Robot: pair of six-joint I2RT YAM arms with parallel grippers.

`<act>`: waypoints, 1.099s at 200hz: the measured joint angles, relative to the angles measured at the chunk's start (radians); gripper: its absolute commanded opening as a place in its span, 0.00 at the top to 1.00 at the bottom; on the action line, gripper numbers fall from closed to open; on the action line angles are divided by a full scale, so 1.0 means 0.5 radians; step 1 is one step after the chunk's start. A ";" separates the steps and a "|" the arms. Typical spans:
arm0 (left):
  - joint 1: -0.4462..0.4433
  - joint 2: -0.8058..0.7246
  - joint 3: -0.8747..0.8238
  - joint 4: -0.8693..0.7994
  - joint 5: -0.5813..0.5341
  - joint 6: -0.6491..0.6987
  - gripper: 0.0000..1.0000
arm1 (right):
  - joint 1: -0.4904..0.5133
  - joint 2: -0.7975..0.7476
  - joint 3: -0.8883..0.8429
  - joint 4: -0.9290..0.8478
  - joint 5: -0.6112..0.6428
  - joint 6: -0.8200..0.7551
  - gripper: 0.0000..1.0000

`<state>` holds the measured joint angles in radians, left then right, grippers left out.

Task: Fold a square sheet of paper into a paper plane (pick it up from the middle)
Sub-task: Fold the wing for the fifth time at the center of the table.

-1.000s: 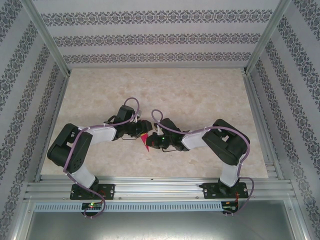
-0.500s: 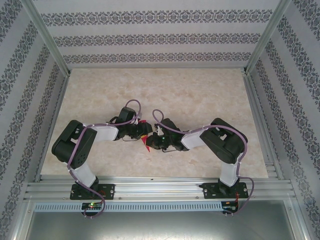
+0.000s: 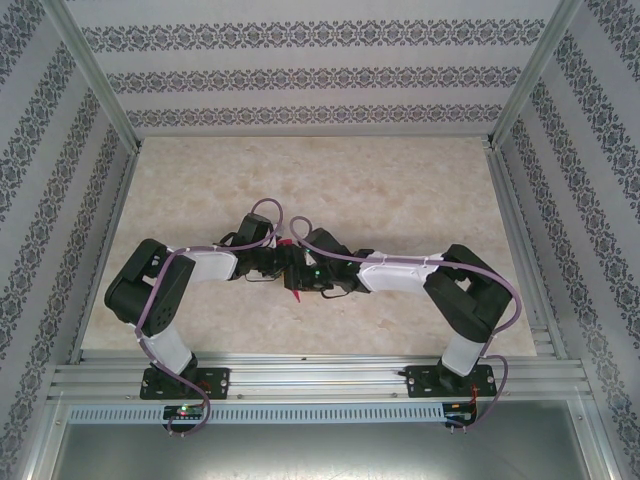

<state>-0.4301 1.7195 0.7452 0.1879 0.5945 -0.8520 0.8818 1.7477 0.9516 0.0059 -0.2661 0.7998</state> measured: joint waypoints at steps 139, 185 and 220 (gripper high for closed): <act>0.001 0.022 0.018 -0.001 0.001 -0.001 0.56 | 0.039 0.192 0.166 -0.255 0.159 -0.151 0.63; 0.001 0.023 0.019 -0.002 0.001 -0.001 0.56 | 0.039 0.217 0.172 -0.254 0.204 -0.149 0.70; 0.001 0.028 0.025 -0.011 0.002 -0.001 0.56 | 0.039 0.223 0.151 -0.200 0.203 -0.129 0.75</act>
<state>-0.4297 1.7336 0.7578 0.1822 0.5953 -0.8524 0.9012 1.8591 1.0271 -0.0940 -0.1646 0.7353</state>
